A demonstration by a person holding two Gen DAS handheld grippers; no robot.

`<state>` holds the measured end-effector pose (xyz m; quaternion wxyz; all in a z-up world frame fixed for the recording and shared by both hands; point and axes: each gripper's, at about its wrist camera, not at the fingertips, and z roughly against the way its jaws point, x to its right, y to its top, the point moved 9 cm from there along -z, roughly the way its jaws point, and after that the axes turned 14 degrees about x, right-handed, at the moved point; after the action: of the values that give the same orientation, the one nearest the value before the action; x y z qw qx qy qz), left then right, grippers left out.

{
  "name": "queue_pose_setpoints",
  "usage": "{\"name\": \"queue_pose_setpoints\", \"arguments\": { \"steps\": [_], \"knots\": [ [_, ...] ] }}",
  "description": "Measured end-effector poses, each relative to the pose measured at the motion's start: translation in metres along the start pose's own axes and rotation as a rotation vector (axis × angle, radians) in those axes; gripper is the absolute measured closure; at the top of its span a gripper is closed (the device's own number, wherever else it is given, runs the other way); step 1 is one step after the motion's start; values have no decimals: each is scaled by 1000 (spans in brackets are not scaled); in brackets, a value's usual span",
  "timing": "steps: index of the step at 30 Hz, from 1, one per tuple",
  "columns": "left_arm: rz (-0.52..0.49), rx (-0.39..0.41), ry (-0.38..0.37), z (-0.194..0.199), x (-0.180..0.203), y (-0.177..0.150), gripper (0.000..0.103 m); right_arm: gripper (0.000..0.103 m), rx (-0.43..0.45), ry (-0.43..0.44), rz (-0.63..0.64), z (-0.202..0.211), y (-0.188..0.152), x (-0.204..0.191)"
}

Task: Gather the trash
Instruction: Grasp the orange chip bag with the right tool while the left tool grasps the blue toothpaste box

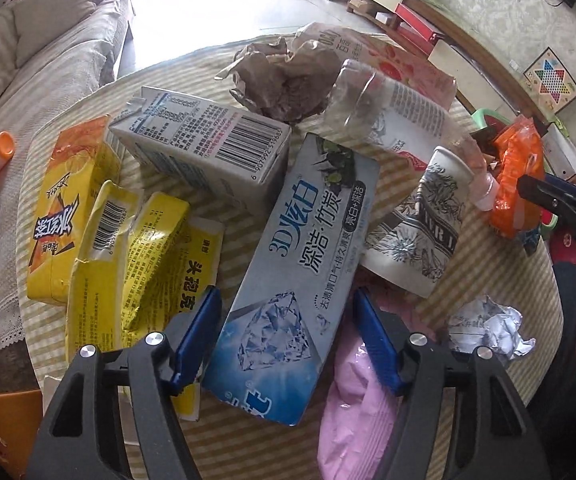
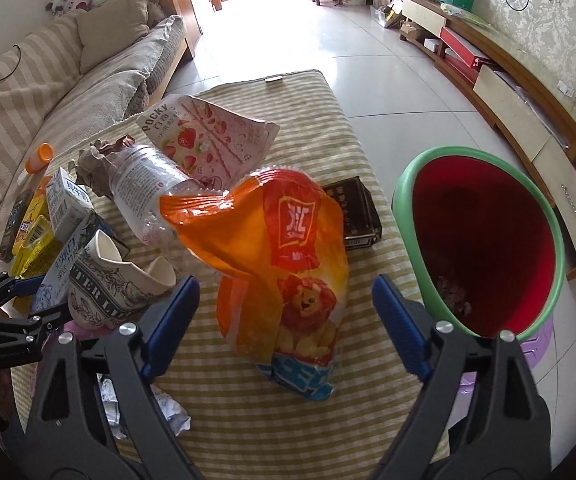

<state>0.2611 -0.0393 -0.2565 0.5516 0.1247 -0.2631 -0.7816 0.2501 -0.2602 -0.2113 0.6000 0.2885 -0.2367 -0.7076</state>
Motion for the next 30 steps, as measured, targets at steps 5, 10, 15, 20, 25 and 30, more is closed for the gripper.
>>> {"name": "queue_pose_setpoints", "arguments": {
  "steps": [5,10,15,20,25,30],
  "knots": [
    [-5,-11,-5,-6,-3,-1,48,36,-24,6,-8,-9,-5,-2],
    [-24,6,0,-6,0,2,50,43,-8,10,-19,-5,-6,-2],
    [10,62,-3,10,3,6,51,44,11,25,-30,6,-6,0],
    [70,114,-32,35,3,7,53,44,39,46,-31,24,0,-1],
    [138,172,-59,61,2,3,56,44,68,83,-39,44,6,-8],
    [211,230,-81,88,-1,0,57,44,96,111,-30,63,11,-14]
  ]
}}
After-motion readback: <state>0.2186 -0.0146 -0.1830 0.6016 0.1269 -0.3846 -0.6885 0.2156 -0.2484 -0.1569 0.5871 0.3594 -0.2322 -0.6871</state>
